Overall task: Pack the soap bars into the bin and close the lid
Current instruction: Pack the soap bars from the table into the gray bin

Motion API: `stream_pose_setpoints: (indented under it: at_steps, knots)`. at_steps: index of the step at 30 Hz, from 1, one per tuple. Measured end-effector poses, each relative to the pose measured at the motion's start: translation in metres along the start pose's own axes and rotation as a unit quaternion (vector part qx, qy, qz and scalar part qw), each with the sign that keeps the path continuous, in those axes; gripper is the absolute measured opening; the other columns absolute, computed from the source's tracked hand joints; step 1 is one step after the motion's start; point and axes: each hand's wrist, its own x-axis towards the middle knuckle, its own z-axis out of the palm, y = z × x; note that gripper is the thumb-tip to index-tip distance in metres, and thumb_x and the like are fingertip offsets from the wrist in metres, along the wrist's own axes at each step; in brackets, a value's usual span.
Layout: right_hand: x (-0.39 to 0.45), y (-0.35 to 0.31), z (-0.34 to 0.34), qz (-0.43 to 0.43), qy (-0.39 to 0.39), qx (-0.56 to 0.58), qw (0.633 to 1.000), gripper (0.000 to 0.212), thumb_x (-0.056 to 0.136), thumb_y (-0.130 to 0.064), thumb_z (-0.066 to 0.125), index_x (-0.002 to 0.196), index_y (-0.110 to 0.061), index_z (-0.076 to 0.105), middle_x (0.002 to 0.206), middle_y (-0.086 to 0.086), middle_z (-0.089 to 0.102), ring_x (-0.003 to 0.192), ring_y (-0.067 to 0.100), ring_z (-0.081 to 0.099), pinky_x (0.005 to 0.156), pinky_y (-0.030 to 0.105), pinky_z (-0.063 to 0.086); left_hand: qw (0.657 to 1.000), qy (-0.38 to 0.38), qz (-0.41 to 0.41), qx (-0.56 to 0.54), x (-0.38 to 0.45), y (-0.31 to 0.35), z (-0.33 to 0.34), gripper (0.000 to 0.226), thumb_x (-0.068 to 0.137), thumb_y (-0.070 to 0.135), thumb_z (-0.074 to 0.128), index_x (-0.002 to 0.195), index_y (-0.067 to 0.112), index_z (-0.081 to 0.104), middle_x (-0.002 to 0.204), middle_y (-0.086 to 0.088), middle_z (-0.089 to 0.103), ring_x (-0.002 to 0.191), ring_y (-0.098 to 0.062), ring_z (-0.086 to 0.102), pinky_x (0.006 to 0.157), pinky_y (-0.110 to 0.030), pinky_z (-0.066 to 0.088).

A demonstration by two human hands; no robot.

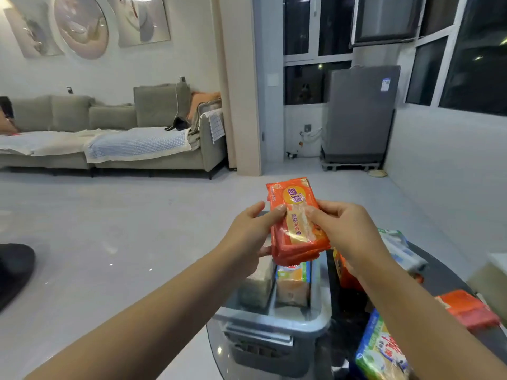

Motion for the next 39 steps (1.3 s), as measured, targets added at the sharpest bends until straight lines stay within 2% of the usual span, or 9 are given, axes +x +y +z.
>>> stream_pose_setpoints:
  at_steps: [6, 9, 15, 20, 24, 27, 29, 33, 39]
  knots:
    - [0.004, 0.012, 0.020, 0.068, -0.066, 0.010, 0.995, 0.007, 0.083, -0.028, 0.064, 0.084, -0.021, 0.067, 0.075, 0.000, 0.073, 0.060, 0.015, 0.071, 0.053, 0.024, 0.054, 0.996, -0.007, -0.081, 0.047, -0.002, -0.007, -0.033, 0.031, 0.077, 0.034, 0.073, 0.097, 0.011, 0.066, 0.071, 0.002, 0.076, 0.067, -0.007, 0.072, 0.062, -0.030, 0.059]
    - [0.008, 0.016, 0.031, 0.127, -0.107, 0.034, 0.986, 0.023, 0.083, -0.028, 0.064, 0.098, -0.010, 0.066, 0.083, 0.009, 0.074, 0.068, 0.023, 0.072, 0.066, 0.034, 0.058, 0.993, -0.006, -0.108, 0.050, -0.003, -0.007, -0.042, 0.030, 0.076, 0.030, 0.074, 0.097, 0.010, 0.066, 0.065, 0.002, 0.074, 0.060, -0.007, 0.070, 0.058, -0.028, 0.058]
    - [0.009, 0.025, 0.048, 0.228, -0.169, 0.140, 0.949, 0.057, 0.076, -0.031, 0.071, 0.125, -0.015, 0.045, 0.104, 0.013, 0.070, 0.082, 0.028, 0.072, 0.069, 0.042, 0.059, 0.984, -0.011, -0.073, 0.161, -0.003, -0.005, -0.053, 0.038, 0.084, 0.036, 0.065, 0.103, 0.003, 0.065, 0.085, -0.006, 0.074, 0.075, -0.015, 0.072, 0.067, -0.031, 0.061]
    - [0.011, 0.035, 0.053, 0.300, -0.228, 0.143, 0.915, 0.038, 0.081, -0.033, 0.065, 0.110, -0.009, 0.062, 0.090, 0.012, 0.075, 0.075, 0.025, 0.073, 0.070, 0.039, 0.059, 0.948, 0.016, -0.030, 0.316, -0.011, -0.012, -0.062, 0.044, 0.087, 0.051, 0.053, 0.089, 0.011, 0.071, 0.079, 0.003, 0.072, 0.066, -0.006, 0.067, 0.054, -0.017, 0.054]
    - [0.011, 0.042, 0.053, 0.332, -0.210, 0.100, 0.914, 0.031, 0.081, -0.026, 0.065, 0.105, -0.007, 0.064, 0.093, 0.013, 0.073, 0.087, 0.029, 0.069, 0.081, 0.044, 0.054, 0.916, 0.072, 0.050, 0.391, -0.016, -0.027, -0.067, 0.039, 0.092, 0.047, 0.047, 0.100, 0.018, 0.072, 0.084, 0.010, 0.063, 0.067, -0.001, 0.054, 0.056, -0.013, 0.037]
    - [0.011, 0.048, 0.054, 0.365, -0.222, 0.083, 0.900, 0.025, 0.083, -0.023, 0.063, 0.099, -0.004, 0.064, 0.082, 0.015, 0.074, 0.075, 0.029, 0.071, 0.073, 0.043, 0.057, 0.912, 0.091, 0.084, 0.391, -0.016, -0.040, -0.073, 0.032, 0.094, 0.035, 0.050, 0.119, 0.021, 0.064, 0.122, 0.005, 0.057, 0.108, -0.006, 0.054, 0.092, -0.021, 0.043]
    - [0.012, 0.051, 0.058, 0.388, -0.226, 0.072, 0.890, 0.020, 0.085, -0.023, 0.061, 0.093, -0.005, 0.063, 0.069, 0.014, 0.074, 0.060, 0.028, 0.072, 0.060, 0.040, 0.059, 0.918, 0.097, 0.069, 0.379, -0.016, -0.046, -0.075, 0.037, 0.095, 0.033, 0.049, 0.130, 0.025, 0.054, 0.144, 0.003, 0.043, 0.132, -0.013, 0.039, 0.110, -0.033, 0.033]
    - [0.012, 0.057, 0.075, 0.418, -0.244, 0.041, 0.874, 0.023, 0.088, -0.022, 0.056, 0.101, -0.005, 0.063, 0.083, 0.016, 0.073, 0.076, 0.031, 0.070, 0.082, 0.048, 0.050, 0.953, 0.062, -0.001, 0.297, -0.016, -0.050, -0.077, 0.048, 0.096, 0.036, 0.045, 0.142, 0.033, 0.034, 0.145, 0.006, 0.045, 0.118, -0.012, 0.051, 0.090, -0.026, 0.042]
    - [0.018, 0.061, 0.080, 0.450, -0.305, -0.028, 0.839, 0.031, 0.088, -0.031, 0.055, 0.108, -0.008, 0.063, 0.099, 0.015, 0.071, 0.097, 0.032, 0.062, 0.094, 0.048, 0.042, 0.958, 0.058, -0.064, 0.274, -0.010, -0.052, -0.079, 0.054, 0.098, 0.041, 0.037, 0.147, 0.039, 0.017, 0.147, 0.004, 0.041, 0.115, -0.017, 0.055, 0.086, -0.028, 0.047]
